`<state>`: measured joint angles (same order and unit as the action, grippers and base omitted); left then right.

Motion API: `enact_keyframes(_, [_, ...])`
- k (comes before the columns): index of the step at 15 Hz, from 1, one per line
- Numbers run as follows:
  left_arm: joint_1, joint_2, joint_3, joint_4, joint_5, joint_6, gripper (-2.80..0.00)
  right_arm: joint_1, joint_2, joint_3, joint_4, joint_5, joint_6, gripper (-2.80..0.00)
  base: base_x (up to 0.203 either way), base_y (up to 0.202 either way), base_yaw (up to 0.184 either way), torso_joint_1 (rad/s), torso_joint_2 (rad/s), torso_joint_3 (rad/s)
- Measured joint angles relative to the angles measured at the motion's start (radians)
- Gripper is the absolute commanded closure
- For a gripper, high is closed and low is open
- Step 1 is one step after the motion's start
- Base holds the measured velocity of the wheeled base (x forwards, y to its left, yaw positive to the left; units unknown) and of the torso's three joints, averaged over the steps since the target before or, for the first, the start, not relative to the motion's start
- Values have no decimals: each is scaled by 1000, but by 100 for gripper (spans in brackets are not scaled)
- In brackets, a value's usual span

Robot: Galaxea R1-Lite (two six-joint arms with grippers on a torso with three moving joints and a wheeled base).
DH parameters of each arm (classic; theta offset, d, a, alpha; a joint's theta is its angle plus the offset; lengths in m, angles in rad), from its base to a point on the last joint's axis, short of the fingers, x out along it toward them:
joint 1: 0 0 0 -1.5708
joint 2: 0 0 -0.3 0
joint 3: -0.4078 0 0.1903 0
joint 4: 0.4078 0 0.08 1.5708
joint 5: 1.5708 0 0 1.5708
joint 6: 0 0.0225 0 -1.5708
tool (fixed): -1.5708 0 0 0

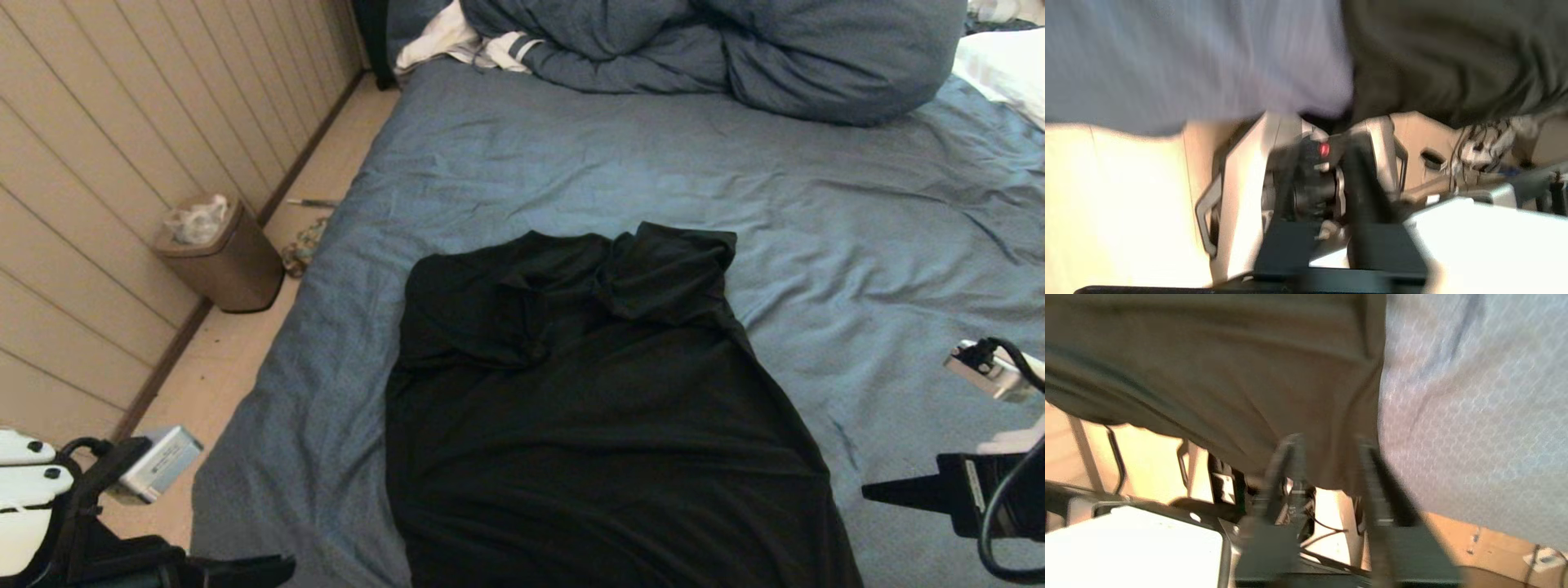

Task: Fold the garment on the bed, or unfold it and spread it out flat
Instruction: Fold the black T-shirt

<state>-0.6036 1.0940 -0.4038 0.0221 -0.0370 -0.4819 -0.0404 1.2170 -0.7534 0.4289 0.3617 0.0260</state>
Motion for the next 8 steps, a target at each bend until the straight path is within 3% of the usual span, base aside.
enact_keyframes(5, [1, -5, 25, -8, -81, -2, -280, 1, 16, 12, -14, 16, -8, -280, 0, 0, 0, 0, 0, 0])
enact_keyframes(8, [1, 59, 10, -63, -89, -15, -280, -6, 72, 24, -71, 113, -1, -280, 0, 0, 0, 0, 0, 0])
